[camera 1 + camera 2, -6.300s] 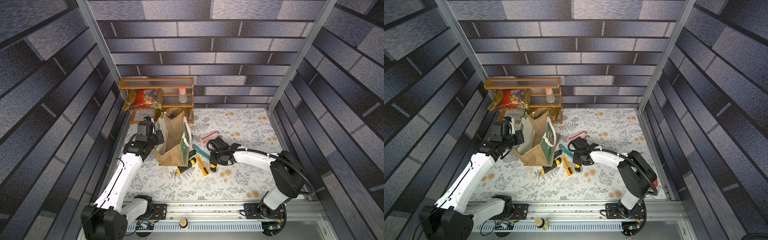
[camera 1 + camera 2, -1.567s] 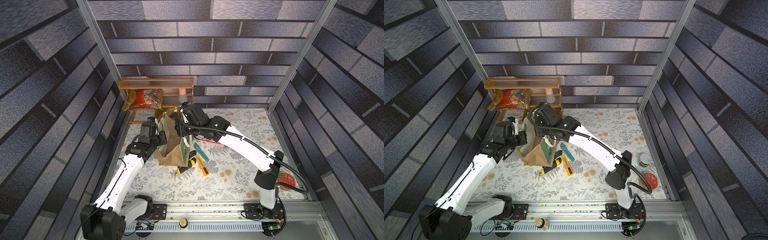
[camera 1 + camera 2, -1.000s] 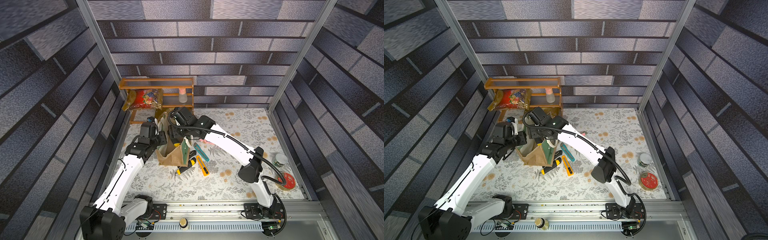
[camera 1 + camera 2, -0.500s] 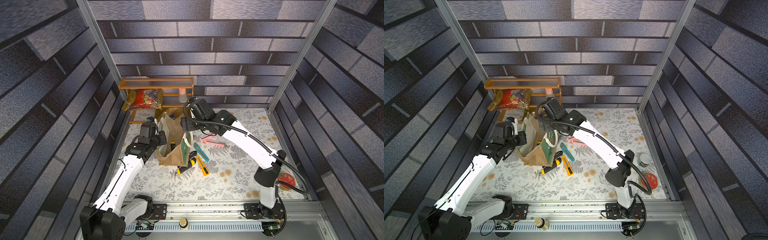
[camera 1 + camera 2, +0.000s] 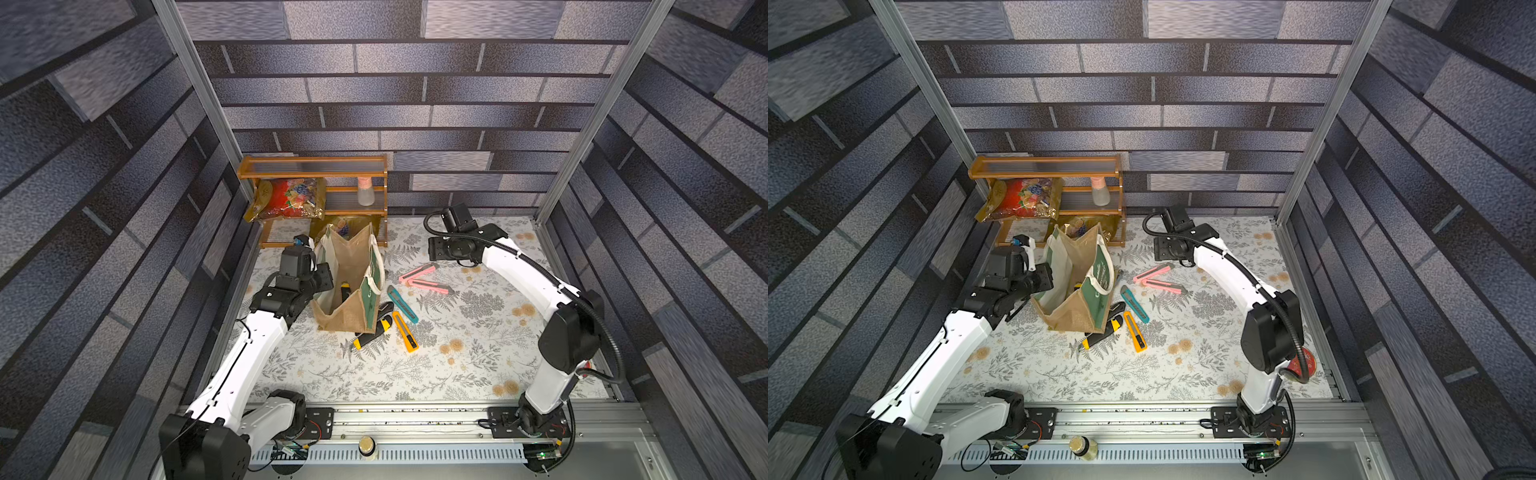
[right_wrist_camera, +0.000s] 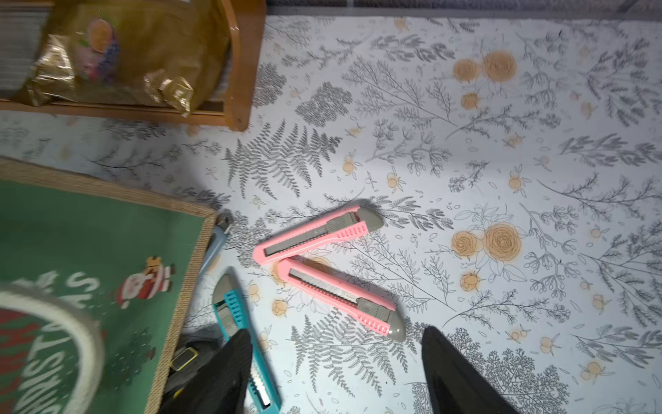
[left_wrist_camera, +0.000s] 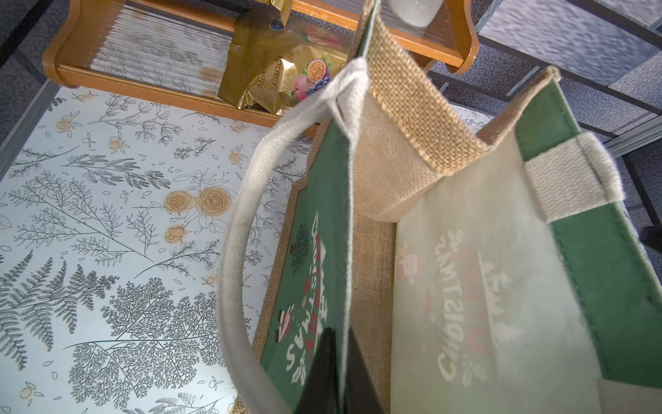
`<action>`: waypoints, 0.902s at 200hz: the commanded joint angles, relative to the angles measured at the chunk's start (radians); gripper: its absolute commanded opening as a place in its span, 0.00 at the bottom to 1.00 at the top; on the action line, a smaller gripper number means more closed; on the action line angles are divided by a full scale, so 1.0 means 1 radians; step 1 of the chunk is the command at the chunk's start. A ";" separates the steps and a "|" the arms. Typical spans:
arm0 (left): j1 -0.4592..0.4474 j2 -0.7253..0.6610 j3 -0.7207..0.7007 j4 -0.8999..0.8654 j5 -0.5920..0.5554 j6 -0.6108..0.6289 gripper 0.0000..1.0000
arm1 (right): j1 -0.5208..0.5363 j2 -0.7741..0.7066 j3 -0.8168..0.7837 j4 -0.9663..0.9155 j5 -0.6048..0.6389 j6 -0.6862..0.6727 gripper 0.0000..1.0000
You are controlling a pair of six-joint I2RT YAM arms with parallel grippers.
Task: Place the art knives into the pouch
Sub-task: Adjust the utility knife at the center of the board.
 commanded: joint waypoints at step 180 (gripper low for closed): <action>-0.014 -0.003 -0.008 0.016 0.010 0.001 0.10 | -0.031 0.262 -0.136 0.033 -0.140 -0.184 0.62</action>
